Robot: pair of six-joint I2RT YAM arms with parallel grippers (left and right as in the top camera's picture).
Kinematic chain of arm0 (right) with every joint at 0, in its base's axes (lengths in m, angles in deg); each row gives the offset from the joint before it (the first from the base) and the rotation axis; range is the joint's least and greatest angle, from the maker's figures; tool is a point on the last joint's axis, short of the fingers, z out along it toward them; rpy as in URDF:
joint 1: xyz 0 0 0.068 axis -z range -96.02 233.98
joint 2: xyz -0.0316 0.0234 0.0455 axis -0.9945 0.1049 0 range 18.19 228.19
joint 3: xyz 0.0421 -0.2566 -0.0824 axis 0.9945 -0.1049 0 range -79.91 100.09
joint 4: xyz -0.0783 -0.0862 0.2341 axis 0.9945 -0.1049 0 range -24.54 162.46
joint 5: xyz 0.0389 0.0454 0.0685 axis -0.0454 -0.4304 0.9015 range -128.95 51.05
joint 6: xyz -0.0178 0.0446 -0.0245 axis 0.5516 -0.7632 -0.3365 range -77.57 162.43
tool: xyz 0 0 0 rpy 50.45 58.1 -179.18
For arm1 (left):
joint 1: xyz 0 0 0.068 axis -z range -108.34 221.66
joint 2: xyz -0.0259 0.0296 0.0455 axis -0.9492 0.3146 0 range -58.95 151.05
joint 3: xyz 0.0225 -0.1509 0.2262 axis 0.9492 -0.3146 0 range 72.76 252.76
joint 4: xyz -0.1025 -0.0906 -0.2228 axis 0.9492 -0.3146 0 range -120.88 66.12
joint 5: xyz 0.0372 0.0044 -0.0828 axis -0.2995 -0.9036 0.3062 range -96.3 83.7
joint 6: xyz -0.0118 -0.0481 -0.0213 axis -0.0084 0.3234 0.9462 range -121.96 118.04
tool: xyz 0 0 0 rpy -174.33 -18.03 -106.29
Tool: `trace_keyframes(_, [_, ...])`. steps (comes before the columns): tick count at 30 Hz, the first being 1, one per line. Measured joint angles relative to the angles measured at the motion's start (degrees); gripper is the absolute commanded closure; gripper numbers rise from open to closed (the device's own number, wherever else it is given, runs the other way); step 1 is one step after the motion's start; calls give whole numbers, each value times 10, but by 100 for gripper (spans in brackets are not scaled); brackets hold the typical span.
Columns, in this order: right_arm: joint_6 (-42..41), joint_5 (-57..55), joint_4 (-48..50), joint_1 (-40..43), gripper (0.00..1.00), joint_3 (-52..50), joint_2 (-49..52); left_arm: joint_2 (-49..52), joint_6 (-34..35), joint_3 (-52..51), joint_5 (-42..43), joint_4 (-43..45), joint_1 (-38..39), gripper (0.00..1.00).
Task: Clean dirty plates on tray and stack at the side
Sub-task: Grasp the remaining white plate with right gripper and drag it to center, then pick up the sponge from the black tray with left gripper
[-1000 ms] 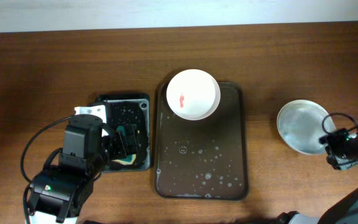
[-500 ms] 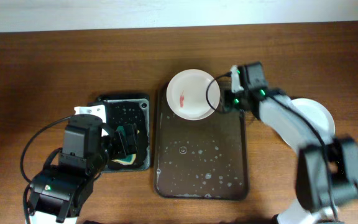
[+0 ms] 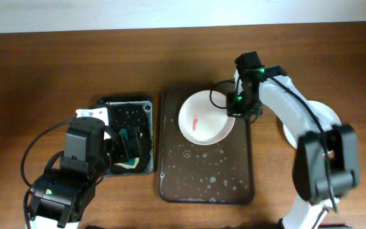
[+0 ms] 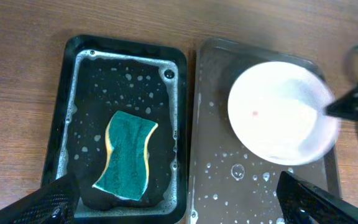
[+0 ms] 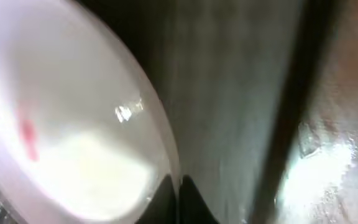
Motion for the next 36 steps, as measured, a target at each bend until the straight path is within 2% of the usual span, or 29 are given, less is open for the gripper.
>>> trace_keyframes(3, [-43,-6,-98,-43,96,-8,-124,0,0,0,0,-2,0,0])
trace_keyframes(5, [-83,-9,-84,-87,96,-67,-182,0,0,0,0,-2,0,0])
trace_keyframes(7, [-134,-23,-34,-118,96,-172,-207,0,0,1,0,-2,0,0])
trace_keyframes(9, [-172,-32,68,-120,96,-271,-218,0,0,1,0,-3,0,0])
trace_keyframes(11, [-179,-37,133,-120,96,-315,-222,0,0,1,0,-4,0,0])
trace_keyframes(13, [-180,-41,163,-120,69,-341,-223,0,0,1,0,-4,0,0])
trace_keyframes(14, [-178,-41,160,-120,64,-344,-224,0,0,1,0,-4,0,0])
trace_keyframes(16, [-158,-41,147,-120,57,-344,-242,0,0,1,0,-4,0,0])
trace_keyframes(17, [-145,-43,121,-120,51,-344,-327,0,0,1,0,-4,0,0])
trace_keyframes(19, [-139,-53,97,-121,51,-341,-430,0,0,1,0,-4,0,0])
trace_keyframes(20, [-141,-70,58,-120,49,-341,-556,0,0,1,0,-4,0,0])
trace_keyframes(22, [-141,-85,46,-120,46,-337,-666,-1,0,1,0,-5,0,0])
trace_keyframes(23, [-139,-92,39,-120,43,-341,-683,-1,0,1,-1,-4,0,0])
trace_keyframes(25, [-121,-97,44,-120,41,-359,-648,-1,0,1,-2,-4,0,0])
trace_keyframes(30, [-68,-101,54,-120,34,-355,-416,0,0,1,5,-7,0,0])
trace_keyframes(31, [-63,-100,61,-120,42,-349,-388,3,0,1,6,-20,0,0])
trace_keyframes(32, [-62,-98,76,-120,55,-346,-377,16,3,1,-2,-40,0,7])
trace_keyframes(33, [-60,-94,94,-120,63,-343,-371,32,9,0,-14,-55,0,13])
trace_keyframes(35, [-59,-91,118,-120,65,-340,-359,111,24,-12,-47,-57,0,9])
trace_keyframes(36, [-59,-90,123,-120,66,-338,-342,151,24,-16,-52,-50,0,11])
